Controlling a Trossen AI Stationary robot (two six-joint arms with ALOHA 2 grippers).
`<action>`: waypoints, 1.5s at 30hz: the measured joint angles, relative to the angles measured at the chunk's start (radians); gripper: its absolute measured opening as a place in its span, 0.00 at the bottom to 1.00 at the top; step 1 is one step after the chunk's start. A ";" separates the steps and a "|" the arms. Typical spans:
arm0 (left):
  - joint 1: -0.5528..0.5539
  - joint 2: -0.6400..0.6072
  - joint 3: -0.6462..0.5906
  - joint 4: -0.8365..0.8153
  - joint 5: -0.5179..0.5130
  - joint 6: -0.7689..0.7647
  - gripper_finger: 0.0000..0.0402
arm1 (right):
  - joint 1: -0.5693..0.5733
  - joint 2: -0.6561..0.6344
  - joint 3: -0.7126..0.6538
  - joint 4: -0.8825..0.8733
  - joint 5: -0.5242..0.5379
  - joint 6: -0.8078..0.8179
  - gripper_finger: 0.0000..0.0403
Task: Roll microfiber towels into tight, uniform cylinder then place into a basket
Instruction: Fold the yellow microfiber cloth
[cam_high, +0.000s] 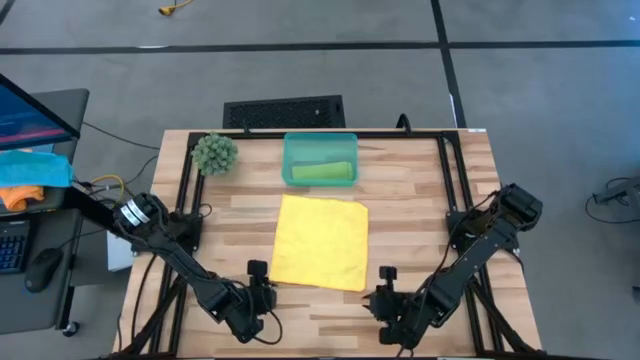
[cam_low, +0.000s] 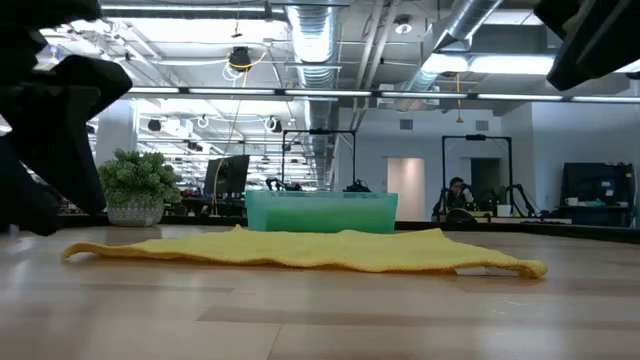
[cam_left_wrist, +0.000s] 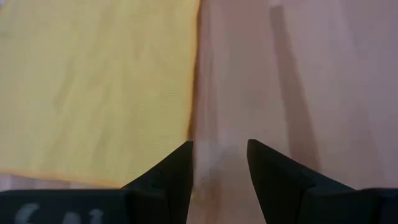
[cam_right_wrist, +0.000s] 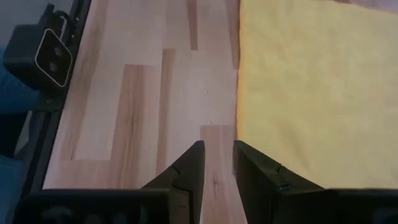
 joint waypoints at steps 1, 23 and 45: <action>0.002 0.005 0.000 0.002 -0.009 0.000 0.36 | -0.001 0.000 0.000 0.000 -0.001 -0.010 0.27; 0.057 0.059 -0.007 -0.078 -0.026 -0.042 0.36 | -0.040 0.115 0.001 0.027 -0.056 -0.079 0.27; 0.090 0.069 -0.011 -0.079 -0.003 -0.068 0.01 | -0.072 0.176 0.001 0.044 -0.059 -0.081 0.28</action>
